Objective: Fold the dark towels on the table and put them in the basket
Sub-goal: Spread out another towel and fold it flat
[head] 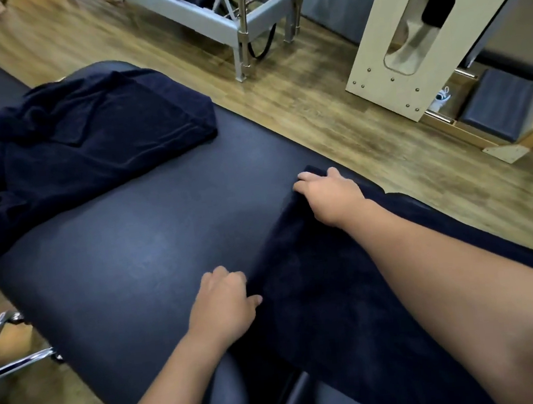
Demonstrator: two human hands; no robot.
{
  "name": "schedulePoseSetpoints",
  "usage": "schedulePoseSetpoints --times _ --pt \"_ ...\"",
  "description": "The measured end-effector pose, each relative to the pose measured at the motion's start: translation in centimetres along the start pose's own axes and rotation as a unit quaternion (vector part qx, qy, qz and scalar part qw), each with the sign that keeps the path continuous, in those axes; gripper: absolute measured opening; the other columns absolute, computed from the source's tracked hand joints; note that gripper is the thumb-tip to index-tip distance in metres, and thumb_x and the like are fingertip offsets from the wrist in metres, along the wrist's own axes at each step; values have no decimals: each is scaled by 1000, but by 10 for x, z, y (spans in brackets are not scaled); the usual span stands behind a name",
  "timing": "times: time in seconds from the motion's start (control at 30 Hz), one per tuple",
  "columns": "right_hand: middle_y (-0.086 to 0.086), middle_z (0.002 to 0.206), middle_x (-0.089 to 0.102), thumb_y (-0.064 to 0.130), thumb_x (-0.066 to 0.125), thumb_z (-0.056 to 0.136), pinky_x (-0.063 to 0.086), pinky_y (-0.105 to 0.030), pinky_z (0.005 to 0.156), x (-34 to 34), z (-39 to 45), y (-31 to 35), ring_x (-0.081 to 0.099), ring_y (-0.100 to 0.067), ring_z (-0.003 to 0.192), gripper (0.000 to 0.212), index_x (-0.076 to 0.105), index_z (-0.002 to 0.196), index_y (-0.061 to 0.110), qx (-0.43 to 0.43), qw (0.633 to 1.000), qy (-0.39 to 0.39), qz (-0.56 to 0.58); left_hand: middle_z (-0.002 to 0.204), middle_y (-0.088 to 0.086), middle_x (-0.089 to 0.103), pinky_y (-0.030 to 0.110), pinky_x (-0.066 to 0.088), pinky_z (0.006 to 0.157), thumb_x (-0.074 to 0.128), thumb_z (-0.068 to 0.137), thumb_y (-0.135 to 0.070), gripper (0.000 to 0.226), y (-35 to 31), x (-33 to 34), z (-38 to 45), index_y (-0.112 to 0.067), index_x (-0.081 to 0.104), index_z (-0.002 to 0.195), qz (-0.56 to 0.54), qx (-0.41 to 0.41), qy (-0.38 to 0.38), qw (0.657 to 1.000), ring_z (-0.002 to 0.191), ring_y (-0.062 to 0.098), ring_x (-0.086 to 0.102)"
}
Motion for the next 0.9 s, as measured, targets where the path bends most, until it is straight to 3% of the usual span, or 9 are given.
schedulePoseSetpoints --times 0.07,0.13,0.2,0.33,0.4,0.47,0.6,0.77,0.9 --pt "6 121 51 2 42 95 40 -39 64 -3 1 1 35 -24 97 36 56 120 23 1 1000 -13 -8 82 -3 55 35 48 74 70 86 -37 27 -1 -2 -3 -13 59 81 -42 -11 -9 999 91 27 57" --pt "4 115 52 2 44 94 42 -40 67 -9 0 4 43 -25 99 30 56 116 20 -14 1000 -14 -13 70 -2 60 30 45 59 72 80 -31 22 6 -9 -3 -12 60 75 -103 -37 -23 994 74 23 60" --pt "1 107 50 1 45 93 42 -39 66 -19 -3 8 54 -28 100 28 53 112 18 -34 999 -33 -24 67 -2 63 24 44 55 79 77 -24 20 22 -17 -2 -14 62 72 -162 -69 -25 984 67 15 60" --pt "-3 98 41 -4 45 89 23 -32 46 -44 -10 14 54 -32 74 31 47 112 16 -47 991 -124 -29 94 0 73 39 56 91 79 83 -12 15 56 -49 -3 -19 68 91 -259 -114 -71 957 96 26 70" --pt "-7 104 45 -1 45 92 25 -32 47 -60 -12 19 51 -33 69 26 52 110 16 -53 986 -154 -29 95 4 75 38 55 89 71 89 -12 13 56 -67 -6 -17 73 100 -212 -75 -77 971 97 27 69" --pt "-8 109 51 0 46 92 34 -36 54 -74 -17 19 58 -36 78 22 56 106 13 -42 983 -177 -35 81 5 73 34 54 75 65 91 -15 9 37 -78 -15 -15 73 88 -157 -16 -43 987 84 24 68" --pt "-11 107 54 -1 48 89 38 -39 65 -77 -41 -6 61 -39 95 22 55 106 10 -6 983 -183 -11 67 -1 70 35 53 63 70 87 -23 15 -11 -66 -40 -15 70 75 -184 71 24 980 61 11 62" --pt "-16 100 62 -6 52 75 49 -39 72 -41 -92 -72 62 -40 94 26 63 94 9 26 980 -185 71 72 -6 70 28 52 68 67 84 -24 9 -80 -32 -84 -20 73 89 -155 167 52 972 70 5 66" --pt "-18 92 56 -11 51 70 54 -48 69 -14 -148 -129 61 -41 82 25 61 85 6 41 967 -224 114 74 -6 71 29 56 66 60 79 -23 12 -138 8 -125 -18 69 86 -171 204 121 956 71 9 67"
Point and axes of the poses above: each hand's wrist, its own z-axis towards the middle knuckle, its own x-axis out of the palm, y = z × x, the point moved 5 cm from there along z, towards the middle knuckle
